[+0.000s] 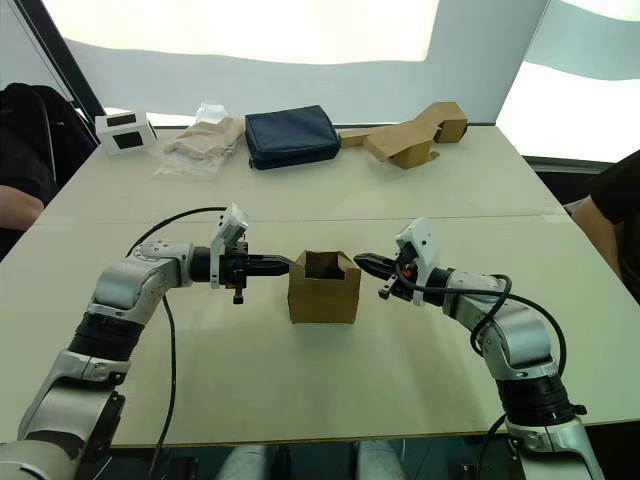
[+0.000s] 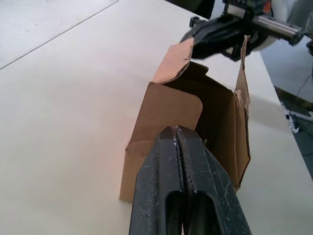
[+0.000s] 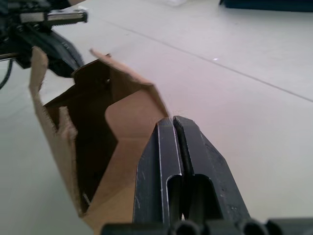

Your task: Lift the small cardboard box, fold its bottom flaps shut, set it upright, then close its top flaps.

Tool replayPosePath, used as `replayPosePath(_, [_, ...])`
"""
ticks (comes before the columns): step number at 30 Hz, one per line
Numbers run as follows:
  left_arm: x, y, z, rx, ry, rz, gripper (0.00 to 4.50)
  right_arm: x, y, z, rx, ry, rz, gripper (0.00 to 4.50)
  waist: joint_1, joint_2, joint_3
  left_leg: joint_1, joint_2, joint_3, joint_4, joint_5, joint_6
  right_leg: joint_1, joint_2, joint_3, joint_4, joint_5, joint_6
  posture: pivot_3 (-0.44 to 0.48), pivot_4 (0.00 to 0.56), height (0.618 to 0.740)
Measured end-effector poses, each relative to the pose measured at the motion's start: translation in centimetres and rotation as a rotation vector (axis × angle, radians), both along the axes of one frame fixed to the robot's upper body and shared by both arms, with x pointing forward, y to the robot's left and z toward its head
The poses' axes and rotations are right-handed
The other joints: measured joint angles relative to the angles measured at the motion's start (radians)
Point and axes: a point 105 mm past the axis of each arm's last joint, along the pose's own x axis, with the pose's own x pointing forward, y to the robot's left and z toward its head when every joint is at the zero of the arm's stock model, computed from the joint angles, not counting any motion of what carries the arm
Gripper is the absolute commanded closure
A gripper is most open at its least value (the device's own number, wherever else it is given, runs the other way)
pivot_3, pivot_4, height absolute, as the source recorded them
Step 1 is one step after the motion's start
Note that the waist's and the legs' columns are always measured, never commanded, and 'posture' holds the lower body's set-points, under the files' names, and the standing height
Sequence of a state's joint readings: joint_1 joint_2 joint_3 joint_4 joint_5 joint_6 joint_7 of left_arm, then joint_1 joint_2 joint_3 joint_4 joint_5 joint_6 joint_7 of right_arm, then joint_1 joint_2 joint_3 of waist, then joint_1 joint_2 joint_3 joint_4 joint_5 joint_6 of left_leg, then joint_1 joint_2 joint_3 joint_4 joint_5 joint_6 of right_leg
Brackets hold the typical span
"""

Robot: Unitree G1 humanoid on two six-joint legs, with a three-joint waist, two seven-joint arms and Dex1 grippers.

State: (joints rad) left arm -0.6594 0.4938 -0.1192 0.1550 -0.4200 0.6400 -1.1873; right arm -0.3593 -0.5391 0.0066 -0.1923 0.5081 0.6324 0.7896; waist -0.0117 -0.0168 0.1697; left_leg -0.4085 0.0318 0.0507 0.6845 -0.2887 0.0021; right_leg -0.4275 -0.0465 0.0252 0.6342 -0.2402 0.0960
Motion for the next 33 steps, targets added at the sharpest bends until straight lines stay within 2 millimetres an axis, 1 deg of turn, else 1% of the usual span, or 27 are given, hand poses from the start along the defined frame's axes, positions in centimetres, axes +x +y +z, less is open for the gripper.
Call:
replayPosePath(2, [0.0, -0.6, -0.5, 0.019, 0.004, -0.007, 4.48, -0.1, 0.6, -0.5, 0.006, 0.019, 0.020, 4.50, 0.000, 0.000, 0.000, 0.000, 0.000, 0.000, 0.000, 0.000, 0.000, 0.000, 0.000, 0.000, 0.000, 0.000, 0.000, 0.000, 0.150, 0.740])
replayPosePath(5, [-0.1, -1.5, -1.6, 0.050, -0.002, -0.029, 4.48, 0.0, 0.6, -1.4, -0.003, 0.039, 0.027, 4.50, 0.002, 0.000, 0.000, 0.001, 0.000, 0.000, 0.000, 0.000, 0.000, 0.001, 0.000, 0.000, 0.000, 0.000, 0.000, 0.000, 0.150, 0.740])
replayPosePath(8, [-0.1, -2.0, -2.0, 0.084, -0.040, -0.049, 4.48, 0.1, 0.7, -1.8, -0.027, 0.023, 0.038, 4.50, 0.002, 0.000, -0.003, 0.004, 0.000, 0.000, 0.000, 0.000, 0.000, 0.005, 0.000, 0.000, -0.001, 0.000, 0.000, 0.000, 0.150, 0.740])
replayPosePath(10, [-0.1, -2.1, -2.2, 0.096, -0.056, -0.051, 4.48, 0.2, 0.7, -2.0, -0.038, 0.017, 0.038, 4.50, 0.003, 0.000, -0.004, 0.008, 0.000, 0.000, 0.000, 0.000, 0.000, 0.010, 0.000, 0.000, -0.001, -0.001, -0.001, 0.000, 0.150, 0.740])
replayPosePath(11, [-0.1, -2.1, -2.2, 0.102, -0.062, -0.052, 4.48, 0.2, 0.6, -2.0, -0.039, 0.016, 0.037, 4.50, 0.003, 0.000, -0.004, 0.010, 0.000, 0.000, 0.000, 0.000, 0.000, 0.012, 0.000, 0.000, -0.002, -0.002, -0.004, 0.000, 0.150, 0.740])
replayPosePath(13, [-0.1, -2.2, -2.4, 0.112, -0.064, -0.057, 4.48, 0.2, 0.6, -2.2, -0.042, 0.020, 0.035, 4.50, 0.003, 0.000, -0.004, 0.017, 0.000, 0.000, -0.002, 0.000, 0.000, 0.019, -0.001, 0.000, -0.004, -0.003, -0.005, 0.000, 0.150, 0.740])
replayPosePath(18, [-0.4, -1.9, -2.4, 0.119, -0.063, -0.060, 4.48, 0.2, 0.7, -2.2, -0.045, 0.019, 0.037, 4.50, 0.001, 0.000, -0.004, 0.017, 0.000, -0.001, -0.002, -0.001, 0.000, 0.019, -0.001, 0.000, -0.004, -0.003, -0.005, 0.000, 0.150, 0.740])
replayPosePath(22, [-1.0, -1.2, -2.1, 0.097, -0.035, -0.046, 4.48, 0.2, 0.8, -2.0, -0.033, 0.015, 0.031, 4.50, 0.000, 0.000, -0.004, 0.017, 0.001, -0.001, -0.002, -0.001, 0.000, 0.019, -0.001, 0.000, -0.004, -0.003, -0.005, 0.000, 0.150, 0.740])
replayPosePath(24, [-1.0, -0.7, -1.9, 0.076, -0.006, -0.025, 4.48, 0.1, 0.8, -1.6, -0.019, 0.016, 0.023, 4.50, 0.001, 0.000, -0.004, 0.016, 0.001, -0.001, -0.002, -0.001, 0.000, 0.018, -0.002, 0.000, -0.004, -0.003, -0.005, 0.000, 0.150, 0.740])
replayPosePath(26, [-1.0, -0.2, -1.6, 0.057, 0.013, -0.005, 4.48, 0.0, 0.7, -0.7, 0.007, 0.007, 0.016, 4.50, 0.000, 0.000, -0.003, 0.015, 0.001, -0.001, -0.002, -0.001, 0.000, 0.016, -0.002, 0.000, -0.003, -0.003, -0.004, 0.000, 0.150, 0.740])
replayPosePath(28, [-0.6, 0.5, -0.8, 0.025, 0.021, 0.028, 4.48, -0.4, 0.6, 1.3, 0.065, -0.019, 0.024, 4.50, 0.000, 0.000, -0.003, 0.014, 0.001, -0.001, -0.002, -0.001, 0.000, 0.016, -0.002, 0.000, -0.003, -0.002, -0.004, 0.000, 0.150, 0.740])
replayPosePath(31, [-0.2, 1.0, 0.3, 0.017, -0.001, 0.044, 4.48, -1.7, 1.1, 3.7, 0.116, -0.041, 0.086, 4.50, 0.001, 0.000, -0.003, 0.014, 0.001, -0.001, -0.003, -0.001, 0.000, 0.016, -0.002, -0.001, -0.003, -0.002, -0.004, 0.000, 0.150, 0.740])
replayPosePath(33, [0.4, 1.1, 0.5, 0.014, -0.011, 0.053, 4.48, -3.0, 1.7, 4.4, 0.113, -0.031, 0.152, 4.50, 0.001, 0.000, -0.003, 0.014, 0.001, -0.001, -0.003, -0.001, 0.000, 0.016, -0.002, -0.001, -0.003, -0.003, -0.004, 0.000, 0.150, 0.740])
